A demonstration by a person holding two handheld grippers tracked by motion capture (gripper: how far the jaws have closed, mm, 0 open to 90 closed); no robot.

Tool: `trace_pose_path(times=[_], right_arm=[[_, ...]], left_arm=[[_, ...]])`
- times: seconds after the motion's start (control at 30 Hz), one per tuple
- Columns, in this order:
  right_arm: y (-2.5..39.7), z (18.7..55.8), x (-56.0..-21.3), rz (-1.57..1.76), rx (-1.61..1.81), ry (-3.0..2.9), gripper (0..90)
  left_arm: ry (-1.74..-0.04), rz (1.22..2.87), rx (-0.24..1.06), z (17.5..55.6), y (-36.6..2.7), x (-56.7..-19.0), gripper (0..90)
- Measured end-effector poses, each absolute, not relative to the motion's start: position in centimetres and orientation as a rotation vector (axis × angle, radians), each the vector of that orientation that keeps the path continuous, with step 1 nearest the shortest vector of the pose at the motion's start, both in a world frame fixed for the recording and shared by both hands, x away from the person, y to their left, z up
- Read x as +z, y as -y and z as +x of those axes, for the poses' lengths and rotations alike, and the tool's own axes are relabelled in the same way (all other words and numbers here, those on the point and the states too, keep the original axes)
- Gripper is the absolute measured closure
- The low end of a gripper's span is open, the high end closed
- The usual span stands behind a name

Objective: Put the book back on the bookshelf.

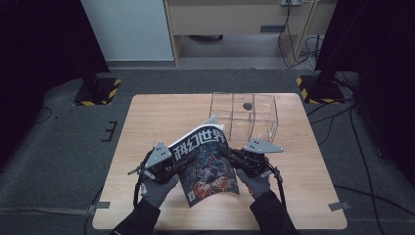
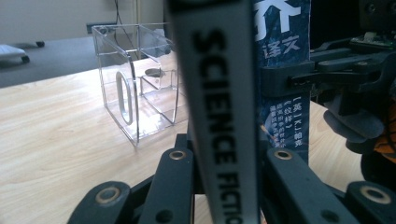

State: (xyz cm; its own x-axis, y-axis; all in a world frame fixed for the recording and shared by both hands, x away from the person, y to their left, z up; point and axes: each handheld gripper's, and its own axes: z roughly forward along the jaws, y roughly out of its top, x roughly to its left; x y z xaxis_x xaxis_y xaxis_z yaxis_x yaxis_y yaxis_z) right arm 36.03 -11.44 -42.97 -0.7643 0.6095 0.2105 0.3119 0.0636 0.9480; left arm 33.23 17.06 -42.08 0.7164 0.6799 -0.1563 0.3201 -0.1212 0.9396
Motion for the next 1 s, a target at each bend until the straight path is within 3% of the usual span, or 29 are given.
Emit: trace_pose_path(times=[0.3,0.57,0.77,1.0], right_arm=[[11.40,36.06,-43.05,0.953,1.759,-2.094,82.9],[11.46,36.25,-42.86,0.955,1.797,-2.055,82.9],[11.83,36.38,-42.95,0.977,1.769,-2.066,71.0],[12.11,36.57,-43.01,0.978,1.760,-2.071,70.0]], left_arm=[[-0.857,1.671,0.346,33.26,-16.91,-42.28,80.3],[-0.828,1.675,0.408,33.24,-16.61,-41.45,81.9],[-0.797,1.675,0.395,32.80,-16.48,-41.57,81.9],[-0.795,1.639,0.372,32.84,-16.38,-41.95,80.4]])
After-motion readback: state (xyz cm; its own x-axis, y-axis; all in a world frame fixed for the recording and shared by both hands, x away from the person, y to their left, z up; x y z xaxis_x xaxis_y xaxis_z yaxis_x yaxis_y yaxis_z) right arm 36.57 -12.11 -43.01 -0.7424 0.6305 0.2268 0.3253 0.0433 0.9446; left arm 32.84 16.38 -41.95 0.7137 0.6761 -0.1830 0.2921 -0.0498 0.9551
